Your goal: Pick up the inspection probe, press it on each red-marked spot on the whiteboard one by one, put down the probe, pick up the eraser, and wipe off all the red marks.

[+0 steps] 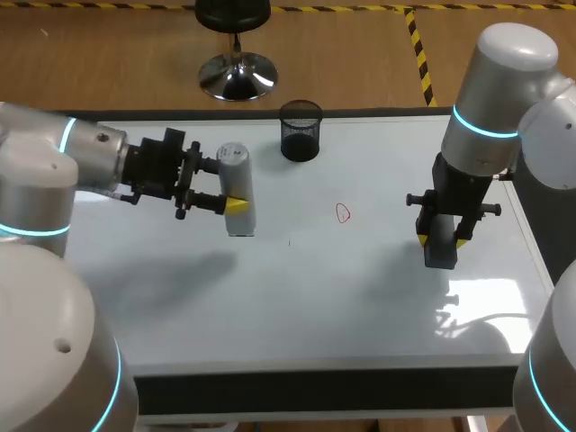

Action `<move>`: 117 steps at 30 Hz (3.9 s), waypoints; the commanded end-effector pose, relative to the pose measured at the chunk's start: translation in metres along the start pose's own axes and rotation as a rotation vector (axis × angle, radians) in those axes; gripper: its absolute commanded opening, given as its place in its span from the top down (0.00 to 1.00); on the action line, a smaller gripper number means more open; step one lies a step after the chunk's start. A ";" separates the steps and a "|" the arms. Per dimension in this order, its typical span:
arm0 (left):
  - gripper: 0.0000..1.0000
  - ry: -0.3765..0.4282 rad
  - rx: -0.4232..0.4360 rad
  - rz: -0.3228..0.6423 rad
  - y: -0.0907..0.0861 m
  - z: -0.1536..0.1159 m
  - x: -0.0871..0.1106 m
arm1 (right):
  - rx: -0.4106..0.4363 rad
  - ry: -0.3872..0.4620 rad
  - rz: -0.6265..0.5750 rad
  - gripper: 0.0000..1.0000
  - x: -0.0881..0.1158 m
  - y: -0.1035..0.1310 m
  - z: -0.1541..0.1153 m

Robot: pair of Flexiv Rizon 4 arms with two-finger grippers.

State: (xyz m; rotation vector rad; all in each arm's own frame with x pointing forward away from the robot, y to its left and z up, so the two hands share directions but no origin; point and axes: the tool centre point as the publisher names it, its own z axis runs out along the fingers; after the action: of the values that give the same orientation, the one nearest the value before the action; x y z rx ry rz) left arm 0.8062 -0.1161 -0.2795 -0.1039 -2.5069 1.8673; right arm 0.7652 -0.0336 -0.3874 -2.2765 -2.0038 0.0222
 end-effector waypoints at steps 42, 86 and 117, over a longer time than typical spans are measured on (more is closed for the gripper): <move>1.00 0.108 0.054 -0.016 -0.018 0.141 -0.054 | -0.001 0.001 -0.001 1.00 -0.001 -0.001 -0.002; 1.00 0.076 0.052 -0.063 -0.006 0.186 -0.081 | -0.001 0.001 -0.001 1.00 -0.001 -0.001 -0.002; 1.00 0.063 0.020 -0.080 0.007 0.195 -0.083 | -0.001 0.001 -0.001 1.00 -0.001 -0.001 -0.002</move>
State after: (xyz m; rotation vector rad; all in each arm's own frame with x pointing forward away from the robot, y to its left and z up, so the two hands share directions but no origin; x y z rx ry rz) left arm 0.8782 -0.3020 -0.3350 -0.0624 -2.4111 1.8294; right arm 0.7652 -0.0336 -0.3874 -2.2766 -2.0038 0.0222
